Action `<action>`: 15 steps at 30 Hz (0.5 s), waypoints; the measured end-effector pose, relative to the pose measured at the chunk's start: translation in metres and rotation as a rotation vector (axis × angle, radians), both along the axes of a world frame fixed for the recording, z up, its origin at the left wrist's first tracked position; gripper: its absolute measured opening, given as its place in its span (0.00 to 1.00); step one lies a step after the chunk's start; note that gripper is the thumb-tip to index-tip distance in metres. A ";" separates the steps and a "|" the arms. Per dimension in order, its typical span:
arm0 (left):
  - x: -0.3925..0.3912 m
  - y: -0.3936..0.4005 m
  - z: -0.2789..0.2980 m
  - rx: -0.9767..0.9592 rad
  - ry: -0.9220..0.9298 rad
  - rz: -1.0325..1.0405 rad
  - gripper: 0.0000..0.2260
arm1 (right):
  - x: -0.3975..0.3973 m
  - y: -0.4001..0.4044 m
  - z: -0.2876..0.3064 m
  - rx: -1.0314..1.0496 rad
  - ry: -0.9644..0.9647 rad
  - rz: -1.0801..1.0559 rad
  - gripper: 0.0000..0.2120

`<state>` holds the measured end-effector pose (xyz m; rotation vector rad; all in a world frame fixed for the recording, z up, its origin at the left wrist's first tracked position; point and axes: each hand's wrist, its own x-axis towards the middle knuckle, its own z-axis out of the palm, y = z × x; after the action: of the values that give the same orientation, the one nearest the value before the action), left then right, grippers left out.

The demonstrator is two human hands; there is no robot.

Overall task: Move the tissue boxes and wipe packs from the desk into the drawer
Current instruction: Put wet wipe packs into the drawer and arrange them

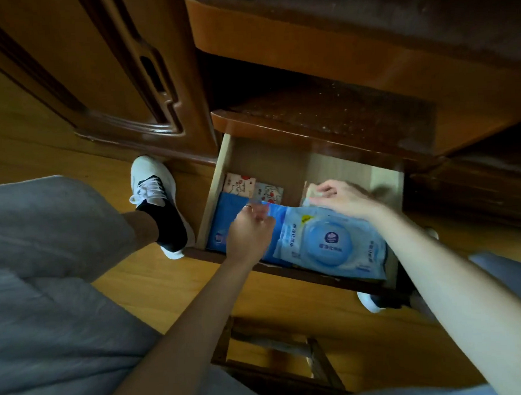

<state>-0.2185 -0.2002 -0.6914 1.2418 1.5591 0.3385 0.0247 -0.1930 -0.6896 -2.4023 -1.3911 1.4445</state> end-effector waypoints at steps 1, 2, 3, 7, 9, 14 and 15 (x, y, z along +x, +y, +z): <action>0.004 -0.004 -0.002 -0.006 0.027 -0.071 0.13 | 0.010 -0.015 0.004 -0.048 0.025 0.052 0.28; 0.008 -0.007 -0.004 -0.026 0.047 -0.130 0.17 | 0.018 -0.030 0.006 -0.093 0.043 0.103 0.27; 0.012 -0.009 -0.006 -0.058 0.060 -0.176 0.21 | 0.023 -0.041 0.006 -0.122 0.043 0.137 0.26; 0.024 -0.018 -0.006 -0.197 -0.017 -0.218 0.34 | 0.034 -0.056 0.007 0.056 -0.072 0.124 0.07; 0.028 -0.021 -0.003 -0.210 -0.079 -0.228 0.40 | 0.035 -0.055 0.014 0.107 -0.003 0.142 0.08; 0.029 -0.010 0.001 -0.220 -0.222 -0.035 0.21 | 0.035 -0.053 0.026 0.102 0.208 0.103 0.06; 0.029 -0.007 0.003 -0.226 -0.248 -0.010 0.16 | 0.035 -0.049 0.025 0.130 0.246 0.035 0.05</action>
<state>-0.1898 -0.2074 -0.6880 0.9920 1.3381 0.2894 0.0602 -0.2422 -0.6643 -2.0533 -1.4248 1.5424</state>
